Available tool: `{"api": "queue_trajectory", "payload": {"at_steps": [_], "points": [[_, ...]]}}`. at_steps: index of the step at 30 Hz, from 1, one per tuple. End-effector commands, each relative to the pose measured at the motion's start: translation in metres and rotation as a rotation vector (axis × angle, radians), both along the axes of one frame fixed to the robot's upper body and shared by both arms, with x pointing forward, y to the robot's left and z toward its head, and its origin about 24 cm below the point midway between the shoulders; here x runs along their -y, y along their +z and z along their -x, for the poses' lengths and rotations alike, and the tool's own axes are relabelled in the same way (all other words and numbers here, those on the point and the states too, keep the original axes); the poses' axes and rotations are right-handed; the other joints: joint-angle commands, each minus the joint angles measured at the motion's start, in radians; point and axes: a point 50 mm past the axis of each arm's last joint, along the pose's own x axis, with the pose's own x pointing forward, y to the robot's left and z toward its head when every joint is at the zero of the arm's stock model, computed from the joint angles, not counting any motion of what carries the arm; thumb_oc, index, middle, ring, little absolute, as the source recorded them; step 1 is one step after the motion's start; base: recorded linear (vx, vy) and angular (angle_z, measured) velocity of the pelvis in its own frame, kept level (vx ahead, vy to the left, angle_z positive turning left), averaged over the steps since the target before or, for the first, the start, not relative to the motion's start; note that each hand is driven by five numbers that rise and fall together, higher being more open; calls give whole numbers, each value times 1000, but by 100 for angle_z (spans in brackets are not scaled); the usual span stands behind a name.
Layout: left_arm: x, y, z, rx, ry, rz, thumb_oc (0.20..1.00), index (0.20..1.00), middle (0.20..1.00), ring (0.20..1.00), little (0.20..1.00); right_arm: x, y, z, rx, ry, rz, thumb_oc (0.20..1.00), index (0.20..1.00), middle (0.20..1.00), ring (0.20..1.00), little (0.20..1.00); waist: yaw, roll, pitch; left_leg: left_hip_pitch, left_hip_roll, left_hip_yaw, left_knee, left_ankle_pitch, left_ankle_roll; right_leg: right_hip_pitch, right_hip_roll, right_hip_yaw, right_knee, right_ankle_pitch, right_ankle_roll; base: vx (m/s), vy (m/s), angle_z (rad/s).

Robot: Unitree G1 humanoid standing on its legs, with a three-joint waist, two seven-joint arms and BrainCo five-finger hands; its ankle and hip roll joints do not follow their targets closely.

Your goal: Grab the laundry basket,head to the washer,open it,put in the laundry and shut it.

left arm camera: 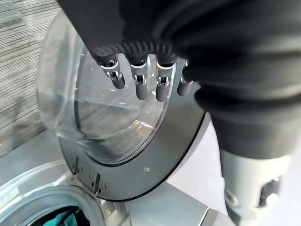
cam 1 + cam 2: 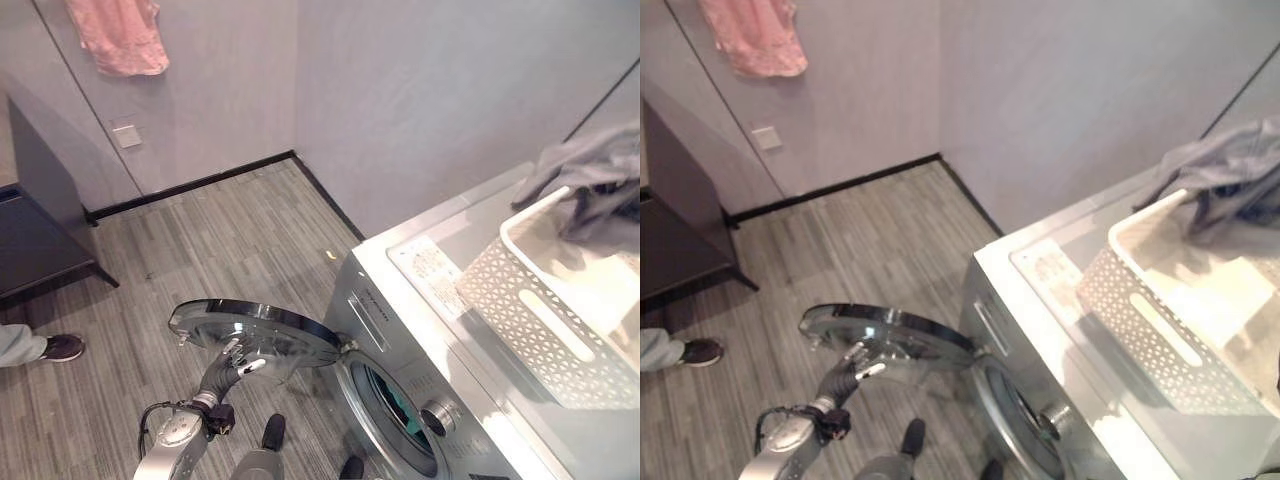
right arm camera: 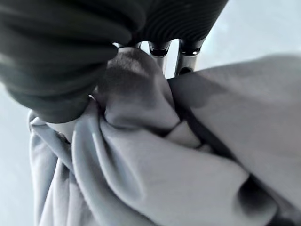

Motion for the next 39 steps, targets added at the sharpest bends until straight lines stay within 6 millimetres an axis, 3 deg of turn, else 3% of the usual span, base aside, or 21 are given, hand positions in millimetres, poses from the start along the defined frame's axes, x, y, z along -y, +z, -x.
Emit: {"api": "queue_trajectory", "payload": {"at_steps": [1,3,12,16,18,20,23,24,25,27,28,31,32,33,35,36,38,39], "points": [[-10,21,-2,112,-12,-72,1000,1000,1000,1000,1000,-3,59,24,248,-54,120,200,200,200,200,200,14,-58,-64,66,34,40,12,-182,6,8,-19,10,30,-55,14,-14,116,-15],[-15,28,-5,142,-15,-100,1000,1000,1000,1000,1000,-16,77,23,333,-37,154,200,200,200,200,200,-1,-60,-80,80,32,54,9,-188,12,7,-21,28,33,-45,21,-24,122,-14],[-13,46,-24,235,-64,-169,1000,1000,1000,1000,1000,-33,96,19,437,-5,168,200,200,200,200,200,-34,-49,-87,104,14,85,3,-194,32,-19,-43,74,65,-23,39,-46,104,-14],[-7,67,-38,340,-80,-183,1000,1000,1000,1000,1000,-56,107,9,482,59,209,200,200,200,200,200,-54,-37,-56,108,1,137,3,-193,50,-82,-67,125,98,43,66,-197,142,-37],[-14,91,-49,436,-48,-216,1000,1000,1000,1000,1000,-85,116,-4,520,153,236,200,200,200,200,200,-46,-1,-22,83,31,211,3,-164,60,-107,-60,81,213,-25,43,-430,164,-69],[-19,103,-50,482,-31,-238,1000,1000,1000,1000,1000,-105,119,-16,534,221,235,200,200,200,200,200,-33,8,-26,71,37,265,3,-148,71,-94,-59,37,338,-80,25,-271,150,-151],[-28,124,-50,554,-23,-295,1000,1000,1000,1000,1000,-122,123,-25,529,281,238,200,200,200,200,200,-21,-8,-50,55,20,315,12,-136,85,-54,-37,70,447,-120,34,-201,49,-101],[-28,124,-50,553,-21,-296,1000,1000,1000,1000,1000,-123,123,-26,529,283,238,200,200,200,200,200,-20,-10,-50,56,19,319,11,-137,85,-55,-39,74,450,-121,35,-225,-16,-57],[-32,140,-52,615,-27,-357,1000,1000,1000,1000,1000,-130,124,-28,525,306,256,200,200,200,200,200,-5,-34,-74,9,1,334,38,-119,89,0,-1,126,445,-113,51,-233,-32,-46],[-32,151,-52,656,-35,-389,1000,1000,1000,1000,1000,-133,125,-29,528,313,264,200,200,200,200,200,11,-45,-83,-18,-3,350,65,-123,88,31,12,145,412,-119,49,-303,-87,-55],[-24,184,-56,790,-85,-490,1000,1000,1000,1000,1000,-144,131,-30,525,333,306,200,200,200,200,200,55,-65,-81,-114,11,359,152,-113,51,119,45,132,246,-278,-24,-433,-192,-65],[-11,201,-62,872,-135,-515,1000,1000,1000,1000,1000,-151,135,-28,539,349,333,200,200,200,200,200,58,-55,-51,-188,46,357,206,-63,13,112,94,135,191,-303,-65,-540,-164,-36],[7,223,-71,973,-180,-504,1000,1000,1000,1000,1000,-176,135,-28,574,439,376,200,200,200,200,200,39,-13,-6,-241,99,339,192,57,-51,78,138,111,143,-273,-97,-616,-29,12],[11,229,-74,998,-182,-493,1000,1000,1000,1000,1000,-185,132,-31,572,469,394,200,200,200,200,200,44,-8,6,-244,103,286,199,81,-73,70,137,120,140,-263,-99,-757,-11,50],[19,240,-77,1052,-193,-490,1000,1000,1000,1000,1000,-199,131,-31,594,518,405,200,200,200,200,200,34,-15,33,-243,103,157,282,37,-62,42,114,130,133,-224,-105,-392,20,12],[23,244,-79,1069,-201,-490,1000,1000,1000,1000,1000,-204,131,-30,610,535,403,200,200,200,200,200,15,-25,37,-232,124,145,341,-1,-49,30,100,118,130,-208,-106,-323,15,-58],[32,246,-82,1083,-215,-466,1000,1000,1000,1000,1000,-211,124,-35,607,568,380,200,200,200,200,200,-8,-43,31,-181,202,153,440,-69,-27,11,79,106,119,-186,-107,-197,60,-27],[37,249,-82,1098,-211,-446,1000,1000,1000,1000,1000,-223,117,-38,613,613,374,200,200,200,200,200,-21,-41,17,-71,265,141,445,-102,-13,-1,70,109,108,-170,-98,-13,235,-7]]}}
